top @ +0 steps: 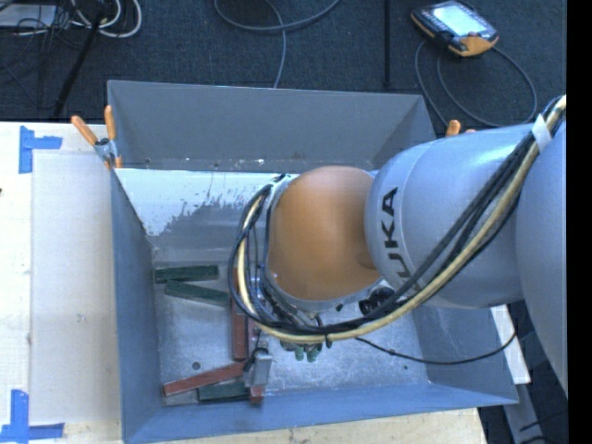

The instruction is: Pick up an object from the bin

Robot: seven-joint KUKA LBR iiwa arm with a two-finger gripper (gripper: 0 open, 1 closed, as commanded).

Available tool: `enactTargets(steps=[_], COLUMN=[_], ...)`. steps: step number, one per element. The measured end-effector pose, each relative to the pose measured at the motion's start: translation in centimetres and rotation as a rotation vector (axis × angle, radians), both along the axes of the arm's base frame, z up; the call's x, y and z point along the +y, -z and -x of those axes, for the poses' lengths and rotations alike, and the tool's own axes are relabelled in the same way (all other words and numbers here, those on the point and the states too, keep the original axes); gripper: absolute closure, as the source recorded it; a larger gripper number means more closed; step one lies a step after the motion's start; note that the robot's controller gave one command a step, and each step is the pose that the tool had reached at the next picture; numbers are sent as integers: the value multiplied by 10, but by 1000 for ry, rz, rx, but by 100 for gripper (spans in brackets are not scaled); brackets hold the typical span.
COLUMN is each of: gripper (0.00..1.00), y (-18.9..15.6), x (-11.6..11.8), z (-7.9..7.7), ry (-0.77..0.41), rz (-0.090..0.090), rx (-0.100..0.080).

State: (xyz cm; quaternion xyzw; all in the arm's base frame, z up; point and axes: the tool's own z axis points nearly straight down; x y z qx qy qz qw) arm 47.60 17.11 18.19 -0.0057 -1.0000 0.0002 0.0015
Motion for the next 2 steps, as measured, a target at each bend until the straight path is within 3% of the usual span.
enactTargets(steps=[1,2], gripper=[100,100], y=[0,0], x=[0,0], z=[0,0], ry=[1,1], rz=[0,0], rx=[0,0])
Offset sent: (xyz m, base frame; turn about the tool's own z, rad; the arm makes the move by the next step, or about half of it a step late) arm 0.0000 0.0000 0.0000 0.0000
